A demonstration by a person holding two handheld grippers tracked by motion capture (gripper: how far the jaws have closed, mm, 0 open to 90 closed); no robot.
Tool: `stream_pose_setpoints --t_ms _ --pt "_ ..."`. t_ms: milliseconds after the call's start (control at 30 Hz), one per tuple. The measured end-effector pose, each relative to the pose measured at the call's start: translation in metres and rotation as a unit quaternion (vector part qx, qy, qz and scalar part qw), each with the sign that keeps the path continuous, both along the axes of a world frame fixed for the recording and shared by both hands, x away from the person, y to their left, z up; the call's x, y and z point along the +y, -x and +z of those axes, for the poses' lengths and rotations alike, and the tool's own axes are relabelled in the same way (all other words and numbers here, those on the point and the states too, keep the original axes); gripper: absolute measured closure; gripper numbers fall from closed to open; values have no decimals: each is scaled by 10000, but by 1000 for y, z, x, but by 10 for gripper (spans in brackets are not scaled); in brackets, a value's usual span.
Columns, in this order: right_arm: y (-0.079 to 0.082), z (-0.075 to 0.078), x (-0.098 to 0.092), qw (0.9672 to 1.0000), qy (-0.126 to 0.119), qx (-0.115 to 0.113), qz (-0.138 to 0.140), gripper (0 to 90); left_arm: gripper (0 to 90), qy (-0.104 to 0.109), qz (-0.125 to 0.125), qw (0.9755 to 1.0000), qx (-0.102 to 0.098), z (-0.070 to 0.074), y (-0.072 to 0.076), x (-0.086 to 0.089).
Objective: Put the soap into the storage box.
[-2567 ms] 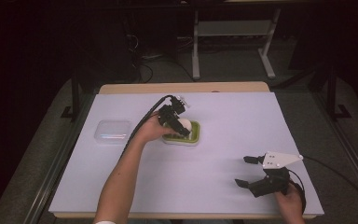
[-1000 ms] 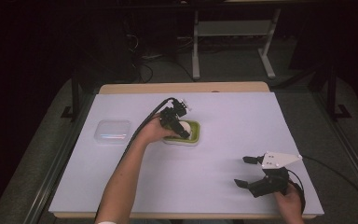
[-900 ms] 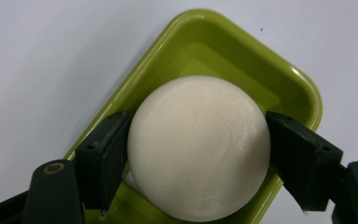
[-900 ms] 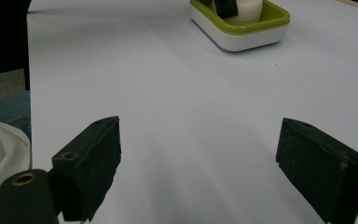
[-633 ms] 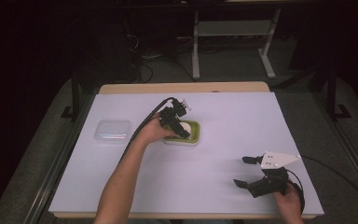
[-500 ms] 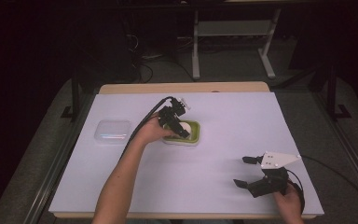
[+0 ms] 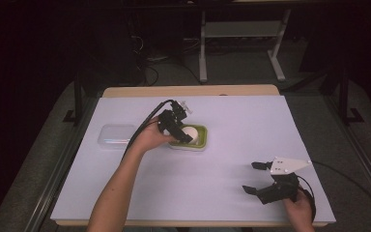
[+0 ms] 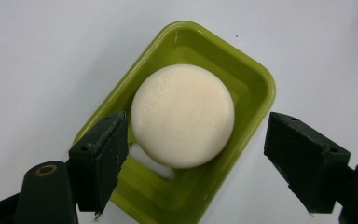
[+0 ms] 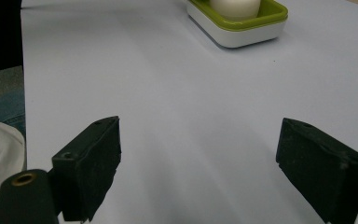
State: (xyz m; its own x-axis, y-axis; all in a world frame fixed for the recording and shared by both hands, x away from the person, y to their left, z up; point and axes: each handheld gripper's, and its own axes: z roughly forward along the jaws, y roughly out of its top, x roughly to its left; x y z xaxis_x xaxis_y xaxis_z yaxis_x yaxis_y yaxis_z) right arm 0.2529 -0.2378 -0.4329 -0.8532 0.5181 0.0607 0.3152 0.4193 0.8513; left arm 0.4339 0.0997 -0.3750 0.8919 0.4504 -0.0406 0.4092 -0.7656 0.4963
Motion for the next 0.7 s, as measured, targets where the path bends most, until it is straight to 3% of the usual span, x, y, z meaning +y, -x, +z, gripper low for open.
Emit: stream_pose_setpoints --t_ms 700 --pt "-1 -1 -3 9998 38 29 -168 131 205 177 -22 9996 -202 12 30 29"
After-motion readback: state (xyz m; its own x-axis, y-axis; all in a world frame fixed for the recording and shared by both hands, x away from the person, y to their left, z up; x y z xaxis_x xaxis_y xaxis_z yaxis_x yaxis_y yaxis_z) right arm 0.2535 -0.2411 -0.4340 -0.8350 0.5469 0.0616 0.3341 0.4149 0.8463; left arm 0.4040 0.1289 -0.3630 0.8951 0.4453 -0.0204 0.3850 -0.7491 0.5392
